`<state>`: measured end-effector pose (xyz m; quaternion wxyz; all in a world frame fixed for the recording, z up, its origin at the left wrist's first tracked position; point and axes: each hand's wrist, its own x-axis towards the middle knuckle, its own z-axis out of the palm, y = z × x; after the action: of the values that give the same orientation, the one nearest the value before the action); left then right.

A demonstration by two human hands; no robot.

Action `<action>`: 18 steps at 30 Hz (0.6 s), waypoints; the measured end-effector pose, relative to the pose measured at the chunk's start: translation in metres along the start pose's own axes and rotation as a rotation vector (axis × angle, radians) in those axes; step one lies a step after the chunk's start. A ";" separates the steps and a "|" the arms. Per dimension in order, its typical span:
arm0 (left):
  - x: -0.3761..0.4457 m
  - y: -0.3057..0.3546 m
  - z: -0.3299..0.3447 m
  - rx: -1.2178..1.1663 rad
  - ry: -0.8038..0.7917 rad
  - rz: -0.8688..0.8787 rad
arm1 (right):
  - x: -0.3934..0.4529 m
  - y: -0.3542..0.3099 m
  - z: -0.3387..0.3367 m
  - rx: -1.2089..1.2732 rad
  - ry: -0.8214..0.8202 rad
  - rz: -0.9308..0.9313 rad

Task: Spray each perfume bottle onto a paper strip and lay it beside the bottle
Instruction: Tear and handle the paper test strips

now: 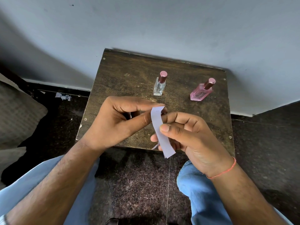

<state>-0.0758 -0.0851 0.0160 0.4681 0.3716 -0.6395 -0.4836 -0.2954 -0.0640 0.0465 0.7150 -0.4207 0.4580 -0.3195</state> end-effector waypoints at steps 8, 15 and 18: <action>-0.003 0.000 -0.010 0.224 -0.059 0.089 | 0.011 0.003 0.011 0.030 0.068 -0.023; -0.007 0.001 -0.014 0.488 0.039 0.235 | 0.014 0.008 0.015 0.083 0.057 -0.012; -0.007 0.000 -0.015 0.548 0.062 0.287 | 0.014 0.008 0.018 0.091 0.076 -0.032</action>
<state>-0.0594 -0.0829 0.0158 0.4331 0.4045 -0.7775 -0.2106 -0.2734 -0.0666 0.0377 0.7103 -0.3827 0.4630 -0.3671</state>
